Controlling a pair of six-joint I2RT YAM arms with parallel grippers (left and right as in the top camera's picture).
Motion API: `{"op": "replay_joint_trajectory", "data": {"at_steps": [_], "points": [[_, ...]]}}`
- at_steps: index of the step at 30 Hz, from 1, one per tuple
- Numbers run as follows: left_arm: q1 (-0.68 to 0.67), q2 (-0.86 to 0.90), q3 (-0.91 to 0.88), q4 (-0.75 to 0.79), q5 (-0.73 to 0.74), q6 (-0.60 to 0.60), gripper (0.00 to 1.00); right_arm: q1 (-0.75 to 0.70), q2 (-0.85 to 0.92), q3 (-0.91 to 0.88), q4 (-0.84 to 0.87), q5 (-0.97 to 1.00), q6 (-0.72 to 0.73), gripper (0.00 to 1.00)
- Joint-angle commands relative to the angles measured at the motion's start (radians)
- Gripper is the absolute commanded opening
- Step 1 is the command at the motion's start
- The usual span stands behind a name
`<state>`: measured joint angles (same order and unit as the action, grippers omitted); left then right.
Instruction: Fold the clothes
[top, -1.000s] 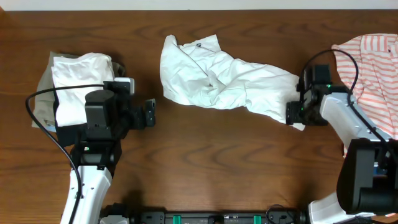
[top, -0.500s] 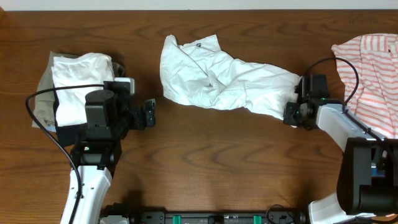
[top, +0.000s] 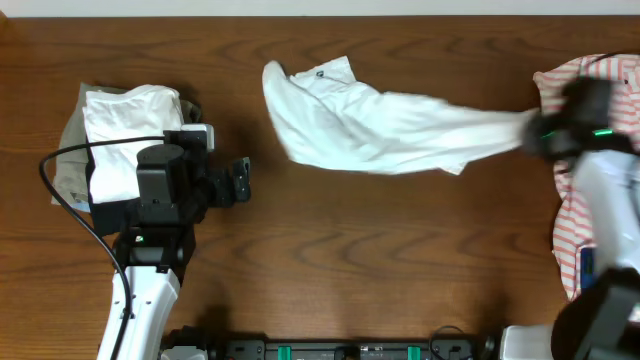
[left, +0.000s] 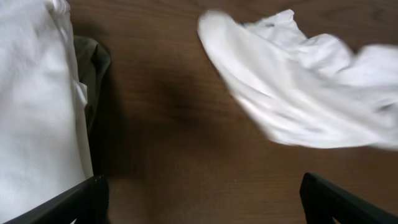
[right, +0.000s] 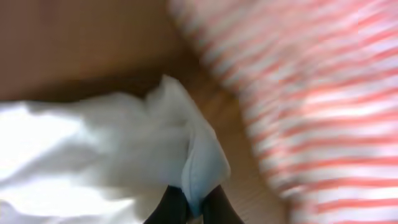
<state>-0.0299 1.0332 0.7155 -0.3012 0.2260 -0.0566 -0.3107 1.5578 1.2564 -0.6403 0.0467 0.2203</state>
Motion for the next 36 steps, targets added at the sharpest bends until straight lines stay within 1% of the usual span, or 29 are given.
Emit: {"op": "replay_joint_trajectory", "data": {"at_steps": [1, 4, 7, 12, 15, 18, 22, 25, 28, 31, 32, 34, 36], "points": [[-0.004, 0.004, 0.021, 0.004, 0.003, -0.014, 0.98, -0.14, -0.028, 0.131, -0.052, 0.033, -0.016, 0.01], [-0.004, 0.004, 0.021, 0.004, 0.003, -0.014, 0.98, -0.227, -0.028, 0.206, -0.091, -0.101, -0.045, 0.01], [-0.004, 0.004, 0.021, 0.004, 0.003, -0.014, 0.98, -0.249, -0.028, 0.22, -0.098, -0.172, -0.089, 0.01], [-0.004, 0.004, 0.021, 0.005, 0.002, -0.027, 0.98, -0.199, -0.028, 0.223, -0.087, -0.21, -0.172, 0.01], [-0.004, 0.004, 0.021, 0.011, 0.002, -0.029, 0.98, -0.123, -0.028, 0.238, -0.048, -0.317, -0.231, 0.01], [-0.004, 0.004, 0.021, 0.018, 0.002, -0.028, 0.98, 0.001, -0.028, 0.271, -0.024, -0.424, -0.28, 0.01], [-0.004, 0.004, 0.021, 0.023, 0.002, -0.028, 0.98, 0.265, -0.028, 0.299, -0.025, -0.472, -0.37, 0.01], [-0.004, 0.004, 0.021, 0.023, 0.002, -0.028, 0.98, 0.512, -0.011, 0.299, -0.06, -0.461, -0.444, 0.01], [-0.004, 0.004, 0.021, 0.023, 0.002, -0.028, 0.98, 0.726, 0.046, 0.299, -0.095, -0.402, -0.446, 0.01], [-0.004, 0.004, 0.021, 0.023, 0.002, -0.028, 0.98, 0.86, 0.124, 0.299, -0.104, -0.385, -0.446, 0.02], [-0.004, 0.004, 0.021, 0.023, 0.002, -0.028, 0.98, 0.89, 0.149, 0.299, -0.104, -0.383, -0.446, 0.07], [-0.004, 0.004, 0.021, 0.023, 0.002, -0.028, 0.98, 0.932, 0.201, 0.299, -0.1, -0.332, -0.446, 0.38], [-0.004, 0.004, 0.021, 0.023, 0.002, -0.028, 0.98, 0.94, 0.229, 0.299, -0.093, -0.255, -0.435, 0.5]]}}
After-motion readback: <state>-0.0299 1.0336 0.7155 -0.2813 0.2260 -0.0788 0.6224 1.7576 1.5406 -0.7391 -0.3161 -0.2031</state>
